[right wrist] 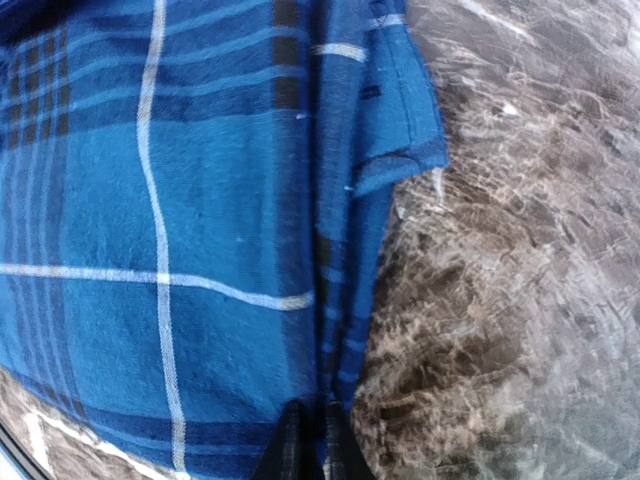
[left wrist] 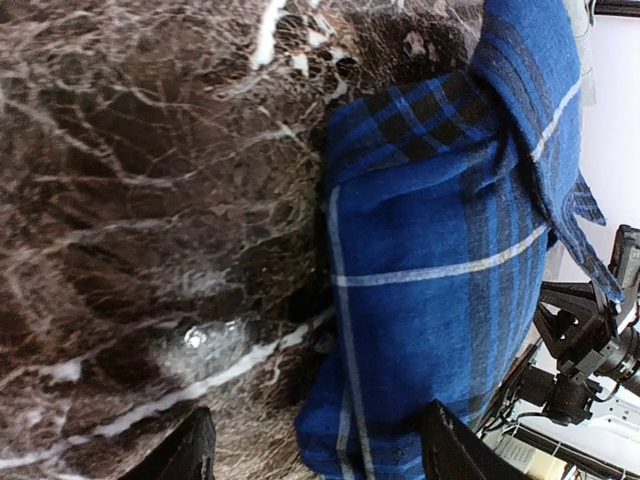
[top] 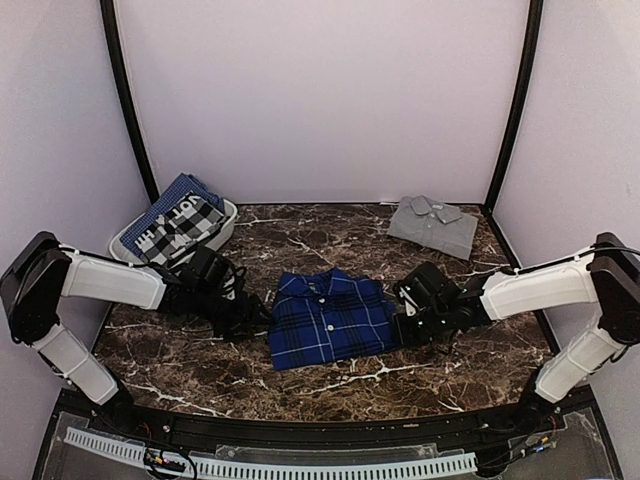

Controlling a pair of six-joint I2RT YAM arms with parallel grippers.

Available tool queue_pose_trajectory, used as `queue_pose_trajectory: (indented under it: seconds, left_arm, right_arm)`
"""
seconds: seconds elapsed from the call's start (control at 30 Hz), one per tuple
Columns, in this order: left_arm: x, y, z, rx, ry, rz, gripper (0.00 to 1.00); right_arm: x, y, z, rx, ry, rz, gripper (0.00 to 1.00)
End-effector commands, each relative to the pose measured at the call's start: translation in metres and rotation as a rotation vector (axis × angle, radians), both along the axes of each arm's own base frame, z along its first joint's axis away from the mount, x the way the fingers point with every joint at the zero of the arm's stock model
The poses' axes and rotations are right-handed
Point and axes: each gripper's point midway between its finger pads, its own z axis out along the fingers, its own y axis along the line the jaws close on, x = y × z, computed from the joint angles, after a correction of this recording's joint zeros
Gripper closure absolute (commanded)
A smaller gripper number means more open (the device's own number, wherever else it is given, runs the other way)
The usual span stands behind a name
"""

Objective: Fold and stack the long sleeve shirts
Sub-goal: Smooth out the square-folded shirt at the center of the board, then pick up the square-folded shirt from the center of the board.

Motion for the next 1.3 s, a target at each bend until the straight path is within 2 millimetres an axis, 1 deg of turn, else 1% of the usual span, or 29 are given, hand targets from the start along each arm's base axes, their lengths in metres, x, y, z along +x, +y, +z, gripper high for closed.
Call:
queue_pose_trajectory:
  seconds: [0.0,0.03,0.07,0.1,0.13,0.2,0.27,0.3,0.43,0.53,0.6,0.7,0.73,0.8,0.83,0.87,0.9,0.93,0.97,1.0,1.03,1.07,1.1,1.13,1.2,1.23,1.27]
  left_arm:
    - [0.002,-0.023,0.003,-0.092,0.003,-0.026,0.32]
    - [0.0,-0.025,-0.001,-0.089,0.017,-0.029,0.32]
    - [0.003,-0.028,0.0,-0.095,0.012,-0.029,0.32]
    - [0.002,-0.03,-0.003,-0.093,0.024,-0.029,0.32]
    - [0.003,-0.033,-0.003,-0.1,0.019,-0.031,0.33]
    - [0.004,-0.038,-0.005,-0.108,0.029,-0.029,0.33]
    - [0.005,-0.042,-0.008,-0.114,0.037,-0.027,0.34]
    - [0.006,-0.042,-0.01,-0.113,0.042,-0.023,0.35]
    - [0.01,-0.045,-0.012,-0.109,0.047,-0.005,0.37]
    - [0.015,-0.047,-0.012,-0.105,0.044,0.008,0.39]
    - [0.018,-0.05,-0.011,-0.105,0.039,0.014,0.41]
    - [0.022,-0.055,-0.008,-0.104,0.029,0.015,0.44]
    - [0.022,-0.057,-0.009,-0.103,0.03,0.012,0.44]
    - [0.023,-0.062,-0.008,-0.117,0.033,0.01,0.48]
    - [0.026,-0.067,-0.005,-0.135,0.023,0.006,0.52]
    - [0.025,-0.07,-0.005,-0.144,0.03,0.001,0.54]
    - [0.028,-0.074,-0.001,-0.16,0.019,-0.001,0.6]
    - [0.03,-0.077,0.002,-0.17,0.011,-0.003,0.63]
    - [0.032,-0.079,0.006,-0.176,0.0,-0.004,0.7]
    - [0.037,-0.081,0.014,-0.181,-0.026,-0.005,0.74]
    - [0.039,-0.081,0.017,-0.175,-0.035,-0.004,0.8]
    - [0.046,-0.083,0.029,-0.18,-0.076,-0.007,0.84]
    - [0.048,-0.08,0.031,-0.159,-0.083,0.0,0.9]
    - [0.053,-0.082,0.046,-0.163,-0.126,-0.005,0.96]
    - [0.058,-0.076,0.065,-0.143,-0.179,0.005,1.0]
    - [0.058,-0.07,0.077,-0.129,-0.201,0.019,1.0]
    - [0.06,-0.068,0.087,-0.126,-0.231,0.019,1.0]
  right_arm:
    - [0.001,0.004,0.022,0.06,-0.032,-0.026,0.81]
    - [0.004,0.004,0.029,0.066,-0.052,-0.033,0.74]
    - [0.009,0.004,0.039,0.077,-0.078,-0.042,0.68]
    - [0.014,0.004,0.044,0.085,-0.095,-0.052,0.62]
    - [0.021,0.003,0.049,0.097,-0.11,-0.064,0.56]
    - [0.033,0.004,0.052,0.122,-0.119,-0.073,0.46]
    - [0.048,0.005,0.052,0.113,-0.135,-0.075,0.37]
    - [0.055,0.006,0.05,0.108,-0.137,-0.077,0.34]
    - [0.079,0.015,0.039,0.101,-0.137,-0.071,0.27]
    - [0.09,0.019,0.028,0.064,-0.121,-0.061,0.26]
    - [0.094,0.015,0.018,0.017,-0.109,-0.075,0.26]
    - [0.1,0.011,0.01,-0.015,-0.109,-0.09,0.26]
    - [0.101,0.013,0.009,-0.01,-0.103,-0.086,0.27]
    - [0.099,0.02,0.002,0.001,-0.075,-0.063,0.34]
    - [0.097,0.025,0.0,0.003,-0.065,-0.052,0.39]
    - [0.096,0.029,0.0,0.002,-0.061,-0.041,0.46]
    - [0.095,0.034,0.001,0.004,-0.061,-0.03,0.54]
    - [0.093,0.039,0.003,0.007,-0.061,-0.02,0.63]
    - [0.092,0.045,0.006,0.02,-0.057,-0.006,0.72]
    - [0.091,0.054,0.011,0.042,-0.054,0.01,0.78]
    - [0.091,0.061,0.017,0.061,-0.057,0.021,0.85]
    - [0.092,0.068,0.025,0.077,-0.064,0.034,0.91]
    - [0.093,0.075,0.034,0.094,-0.076,0.045,0.97]
    - [0.094,0.082,0.044,0.109,-0.087,0.057,1.0]
    - [0.096,0.096,0.066,0.136,-0.117,0.079,1.0]
    - [0.096,0.101,0.078,0.151,-0.135,0.089,1.0]
    - [0.096,0.107,0.091,0.171,-0.153,0.099,1.0]
